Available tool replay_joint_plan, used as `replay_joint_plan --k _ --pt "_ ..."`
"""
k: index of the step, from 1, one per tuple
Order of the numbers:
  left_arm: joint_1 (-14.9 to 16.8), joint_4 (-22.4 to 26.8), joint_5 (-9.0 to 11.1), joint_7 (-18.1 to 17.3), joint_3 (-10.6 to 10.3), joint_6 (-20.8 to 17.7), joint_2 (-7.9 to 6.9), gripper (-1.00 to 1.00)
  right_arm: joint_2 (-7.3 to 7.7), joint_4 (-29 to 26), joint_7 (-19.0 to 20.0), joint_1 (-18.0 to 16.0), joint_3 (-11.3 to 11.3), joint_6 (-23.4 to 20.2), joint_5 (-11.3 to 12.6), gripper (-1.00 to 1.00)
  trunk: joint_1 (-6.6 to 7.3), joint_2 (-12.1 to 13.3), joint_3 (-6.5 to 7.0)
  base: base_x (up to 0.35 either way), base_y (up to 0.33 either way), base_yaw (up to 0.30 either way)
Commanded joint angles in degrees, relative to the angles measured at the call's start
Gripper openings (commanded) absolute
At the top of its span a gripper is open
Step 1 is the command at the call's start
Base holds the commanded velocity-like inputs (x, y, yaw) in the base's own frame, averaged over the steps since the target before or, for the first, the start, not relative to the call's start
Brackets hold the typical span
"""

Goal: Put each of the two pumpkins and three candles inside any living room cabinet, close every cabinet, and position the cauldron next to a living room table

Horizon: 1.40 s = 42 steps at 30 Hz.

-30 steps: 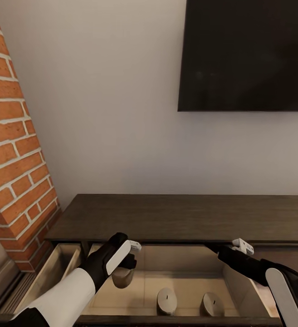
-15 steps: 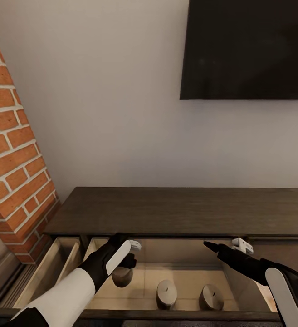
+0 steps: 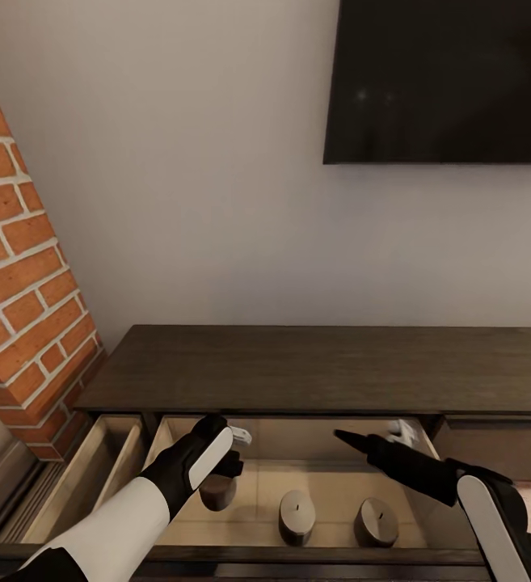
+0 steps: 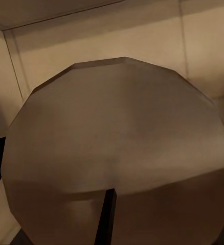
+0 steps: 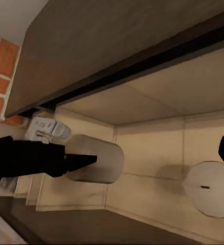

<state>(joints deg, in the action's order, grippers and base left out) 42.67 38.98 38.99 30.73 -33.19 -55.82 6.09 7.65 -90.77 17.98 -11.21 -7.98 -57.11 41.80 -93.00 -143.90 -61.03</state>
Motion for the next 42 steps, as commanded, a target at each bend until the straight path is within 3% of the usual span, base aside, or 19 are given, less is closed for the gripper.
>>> replay_joint_plan --k 1,8,11,16,24,29,42 --pt "0.0 0.0 0.6 0.6 -0.2 -0.1 -0.03 -1.00 -0.01 0.0 1.2 0.0 0.0 -0.3 -0.6 1.00 0.01 0.0 -0.05 0.000 0.000 0.000" --pt "0.0 0.0 0.6 0.6 -0.2 -0.1 -0.03 -1.00 0.06 0.0 6.1 0.0 0.2 -0.5 -0.6 1.00 0.01 0.0 -0.05 0.000 0.000 0.000" --pt "0.0 0.0 0.6 0.6 -0.2 -0.1 -0.03 -1.00 0.12 0.0 9.3 0.0 0.0 -0.5 -0.6 1.00 0.01 0.0 -0.05 0.000 0.000 0.000" --pt "0.0 0.0 0.7 0.6 -0.2 -0.1 0.00 -1.00 0.30 0.0 13.7 0.0 -0.1 -0.6 -0.6 1.00 -0.12 -0.1 -1.16 0.000 0.000 0.000" --pt "0.0 0.0 0.7 0.6 -0.2 -0.1 -0.02 -1.00 0.58 0.0 23.1 0.4 -0.4 -2.9 -0.7 1.00 -0.12 -0.1 -1.16 0.000 0.000 0.000" --pt "0.0 0.0 0.7 0.6 -0.2 -0.1 -0.03 -1.00 0.67 0.0 26.9 1.1 -0.1 -2.9 -0.7 1.00 -0.12 -0.1 -1.16 0.000 0.000 0.000" --pt "0.0 0.0 0.7 0.6 -0.2 -0.1 -0.03 -1.00 0.84 0.0 28.8 1.3 -0.6 -2.9 -0.7 1.00 -0.12 -0.1 -1.16 0.000 0.000 0.000"
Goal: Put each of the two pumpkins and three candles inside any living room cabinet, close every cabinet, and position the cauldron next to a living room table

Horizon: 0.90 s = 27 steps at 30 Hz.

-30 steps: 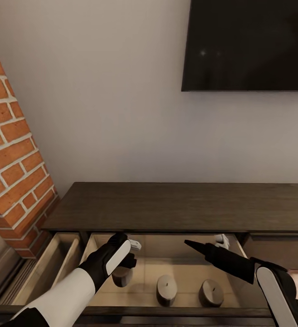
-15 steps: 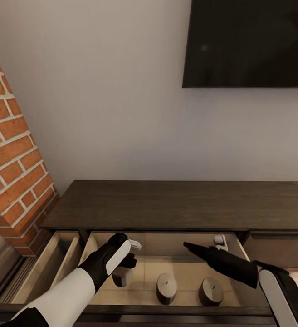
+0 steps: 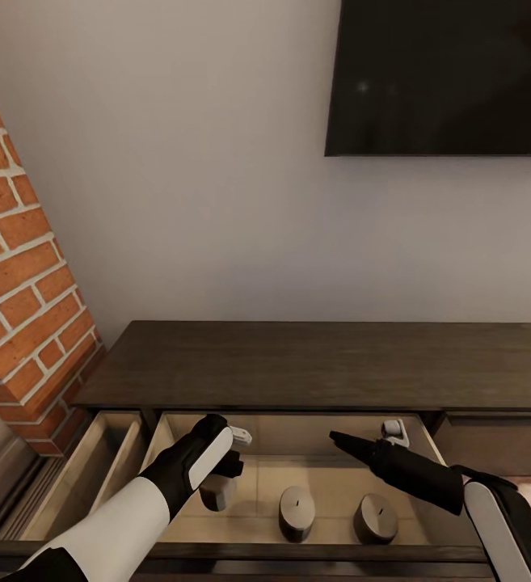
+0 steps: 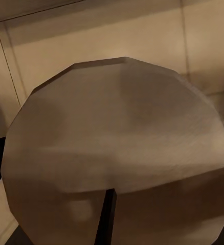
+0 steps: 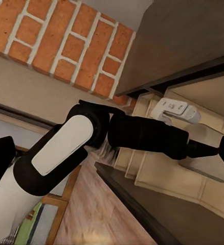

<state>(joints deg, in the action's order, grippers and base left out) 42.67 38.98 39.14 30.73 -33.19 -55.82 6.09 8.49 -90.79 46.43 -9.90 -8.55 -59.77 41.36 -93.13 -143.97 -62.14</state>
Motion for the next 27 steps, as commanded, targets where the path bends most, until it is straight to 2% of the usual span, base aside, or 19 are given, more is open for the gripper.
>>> replay_joint_plan --k 1,3,5,7,8,9,11,12,13,17,21,27 --pt "0.0 0.0 0.6 0.6 -0.2 -0.1 -0.03 -1.00 0.08 0.0 0.3 0.0 -0.3 -0.2 -0.2 1.00 0.01 0.0 -0.05 0.000 0.000 0.000" --pt "0.0 0.0 0.6 0.6 -0.2 -0.1 -0.03 -1.00 0.93 0.0 0.5 0.2 -1.9 -0.2 -0.2 1.00 0.01 0.0 -0.05 0.000 0.000 0.000" --pt "0.0 0.1 0.6 0.5 -0.2 -0.1 -0.01 -1.00 2.11 0.0 2.3 1.5 -4.1 -0.2 -0.2 1.00 0.01 0.0 -0.05 0.000 0.000 0.000" --pt "0.0 0.1 0.6 0.6 -0.2 -0.1 0.02 -1.00 3.24 0.0 5.7 2.7 -7.4 -0.2 -0.2 1.00 0.01 0.0 -0.05 0.000 0.000 0.000" --pt "0.0 0.1 0.7 0.6 -0.2 -0.1 0.07 -1.00 4.14 0.0 8.1 3.2 -10.9 -0.2 -0.2 1.00 0.01 0.0 -0.05 0.000 0.000 0.000" --pt "0.0 0.1 0.7 0.6 -0.2 -0.1 0.07 -1.00 4.76 0.0 9.2 3.4 -12.9 -0.2 -0.2 1.00 0.01 0.0 -0.05 0.000 0.000 0.000" --pt "0.0 0.1 0.7 0.5 -0.2 -0.1 -0.02 -1.00 7.65 0.1 13.5 3.8 -20.9 -0.2 0.3 1.00 0.01 0.0 -0.05 0.000 0.000 0.000" --pt "0.0 0.1 0.7 0.5 -0.2 -0.1 -0.08 -1.00 8.66 0.2 15.2 4.2 -23.5 -0.2 0.7 1.00 0.01 0.0 -0.05 0.000 0.000 0.000" --pt "0.0 0.1 0.7 0.5 -0.2 -0.1 -0.11 -1.00 9.30 0.3 16.3 4.8 -25.3 -0.2 0.9 1.00 0.01 0.0 -0.05 0.000 0.000 0.000" --pt "0.0 0.1 0.8 0.5 -0.2 -0.1 -0.12 -1.00 10.11 0.3 18.2 6.9 -27.6 -0.2 1.2 1.00 0.01 0.0 -0.05 0.000 0.000 0.000" --pt "0.0 0.1 0.8 0.5 -0.2 -0.1 -0.12 -1.00 10.44 0.2 21.4 9.1 -28.1 -0.2 1.3 1.00 0.01 0.0 -0.05 0.000 0.000 0.000" --pt "0.0 0.1 0.8 0.5 -0.2 -0.1 -0.22 -1.00 10.43 0.1 23.4 10.1 -28.1 -0.2 1.2 1.00 0.01 0.0 -0.05 0.000 0.000 0.000"
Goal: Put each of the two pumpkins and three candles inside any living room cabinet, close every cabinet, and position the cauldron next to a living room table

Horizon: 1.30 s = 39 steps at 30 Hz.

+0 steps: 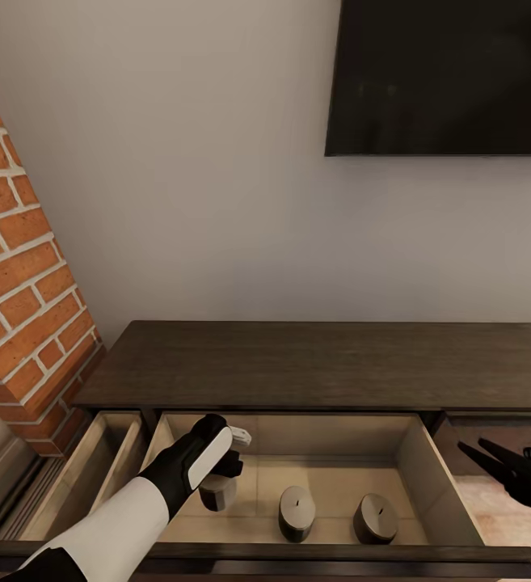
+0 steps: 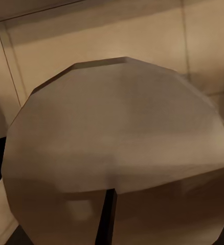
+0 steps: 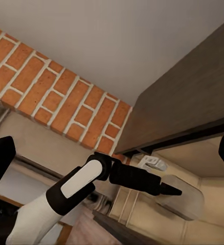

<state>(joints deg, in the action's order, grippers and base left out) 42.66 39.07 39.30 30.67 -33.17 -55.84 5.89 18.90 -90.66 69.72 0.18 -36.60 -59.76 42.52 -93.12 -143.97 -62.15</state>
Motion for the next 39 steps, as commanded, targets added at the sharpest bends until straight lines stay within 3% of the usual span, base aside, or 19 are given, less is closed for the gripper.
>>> replay_joint_plan --k 1,9,19,35,39 --pt "0.1 0.0 0.6 0.5 -0.2 -0.1 -0.02 -1.00 -0.01 0.0 0.2 0.1 0.0 -0.2 0.1 1.00 0.01 0.0 -0.04 0.000 0.000 0.000" --pt "0.1 0.0 0.6 0.5 -0.2 -0.1 0.00 -1.00 -0.20 -0.1 0.9 0.2 0.0 -0.2 0.2 1.00 0.01 0.0 -0.04 0.000 0.000 0.000" --pt "0.1 0.0 0.7 0.6 -0.3 0.3 -0.06 -1.00 -0.25 -0.1 1.1 0.2 0.2 -0.2 0.2 1.00 -0.25 -0.2 -2.26 0.000 0.000 0.000" --pt "0.1 0.1 0.4 0.6 -0.2 2.1 -0.24 -1.00 -0.36 -0.1 1.1 0.2 0.4 -0.2 0.2 1.00 -0.25 -0.2 -2.26 0.000 0.000 0.000" --pt "0.1 0.0 0.3 0.6 0.0 4.7 -0.32 -1.00 -0.36 -0.1 1.1 0.2 0.4 -0.2 0.2 1.00 -0.25 -0.2 -2.26 0.000 0.000 0.000"
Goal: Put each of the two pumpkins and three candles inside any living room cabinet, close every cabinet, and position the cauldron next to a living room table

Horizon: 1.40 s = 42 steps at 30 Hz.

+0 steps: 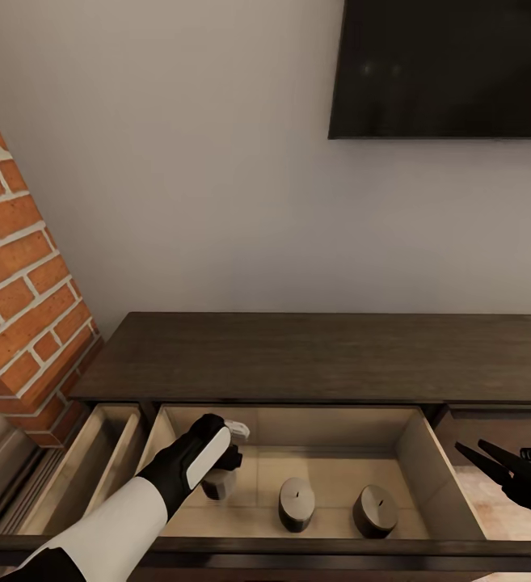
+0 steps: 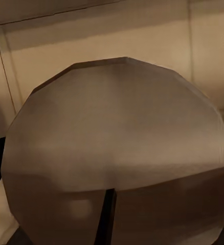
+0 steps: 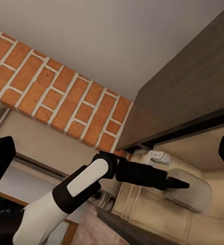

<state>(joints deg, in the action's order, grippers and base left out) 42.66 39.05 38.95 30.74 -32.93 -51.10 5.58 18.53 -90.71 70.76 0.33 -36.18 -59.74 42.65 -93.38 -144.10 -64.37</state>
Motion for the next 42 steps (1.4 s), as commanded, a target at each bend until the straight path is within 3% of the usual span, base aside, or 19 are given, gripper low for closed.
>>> replay_joint_plan --k 1,12,42 --pt "0.1 0.0 0.7 0.5 -0.2 0.3 -0.03 -1.00 0.02 0.0 0.1 0.0 0.0 -0.3 0.1 1.00 0.01 0.0 -0.04 0.000 0.000 0.000" --pt "0.0 0.0 0.5 0.5 -0.5 4.0 -0.08 -1.00 0.02 0.0 0.1 0.0 0.0 -0.3 0.1 1.00 0.01 0.0 -0.04 0.000 0.000 0.000" --pt "-0.1 0.0 0.6 0.5 -0.6 6.5 -0.14 -1.00 -0.07 0.0 0.1 0.0 0.0 -0.3 0.1 1.00 0.01 0.0 -0.04 0.000 0.000 0.000"
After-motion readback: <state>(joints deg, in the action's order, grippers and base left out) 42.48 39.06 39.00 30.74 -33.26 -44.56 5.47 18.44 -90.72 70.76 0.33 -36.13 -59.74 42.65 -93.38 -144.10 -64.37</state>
